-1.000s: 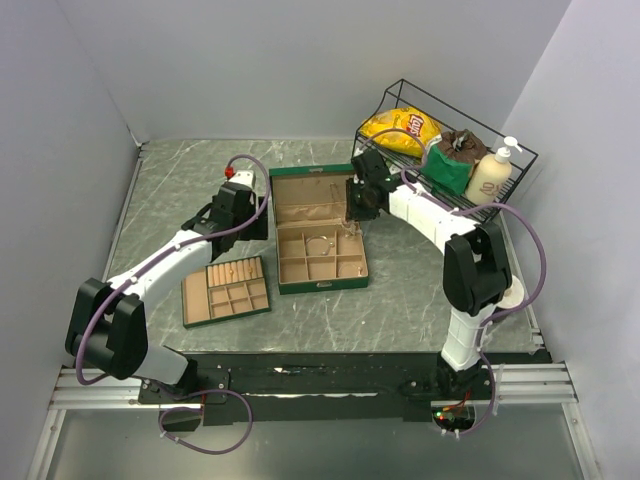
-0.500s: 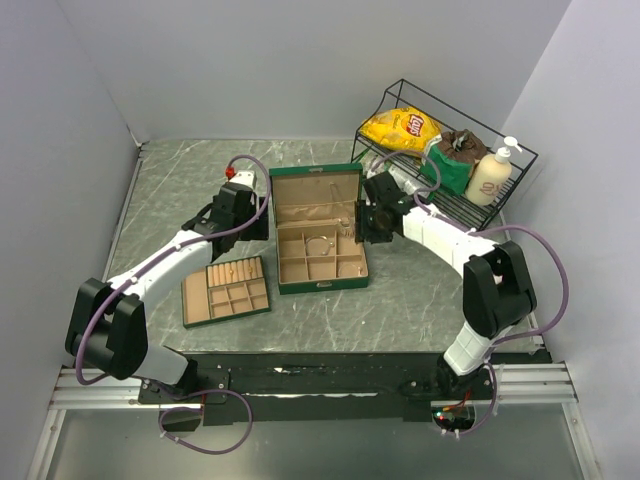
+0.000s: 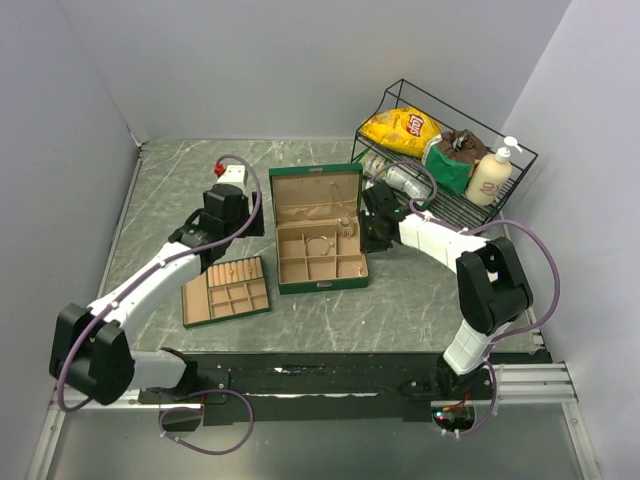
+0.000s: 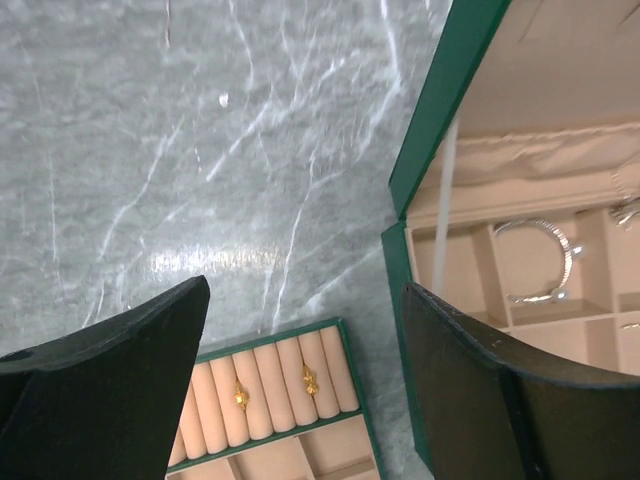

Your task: Organize the mixed jewelry

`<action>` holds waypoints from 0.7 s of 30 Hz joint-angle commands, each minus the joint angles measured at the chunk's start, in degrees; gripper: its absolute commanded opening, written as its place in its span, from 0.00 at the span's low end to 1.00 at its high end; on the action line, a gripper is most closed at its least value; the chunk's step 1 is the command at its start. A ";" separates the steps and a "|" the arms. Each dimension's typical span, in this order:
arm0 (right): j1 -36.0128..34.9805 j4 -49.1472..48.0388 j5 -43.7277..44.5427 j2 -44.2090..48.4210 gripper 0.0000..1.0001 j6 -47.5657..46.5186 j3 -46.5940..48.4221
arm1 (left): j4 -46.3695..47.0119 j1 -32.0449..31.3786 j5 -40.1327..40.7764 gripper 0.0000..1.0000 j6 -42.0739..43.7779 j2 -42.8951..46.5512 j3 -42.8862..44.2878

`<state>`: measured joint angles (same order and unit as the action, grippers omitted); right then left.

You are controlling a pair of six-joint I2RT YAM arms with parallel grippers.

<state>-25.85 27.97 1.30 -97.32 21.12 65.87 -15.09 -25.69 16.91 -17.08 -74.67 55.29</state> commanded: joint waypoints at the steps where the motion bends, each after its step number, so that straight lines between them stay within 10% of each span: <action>1: 0.18 -0.72 1.86 3.97 0.28 -3.54 -2.85 | 4.81 -0.23 1.29 0.84 1.17 3.83 -1.32; 21: 0.01 4.38 1.25 14.43 0.14 -15.23 -11.55 | 3.93 -0.23 3.05 0.84 1.79 4.10 -0.79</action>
<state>-25.85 30.15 2.11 -86.70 10.13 55.33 -12.67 -25.69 18.33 -16.16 -71.83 54.28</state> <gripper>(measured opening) 0.148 0.832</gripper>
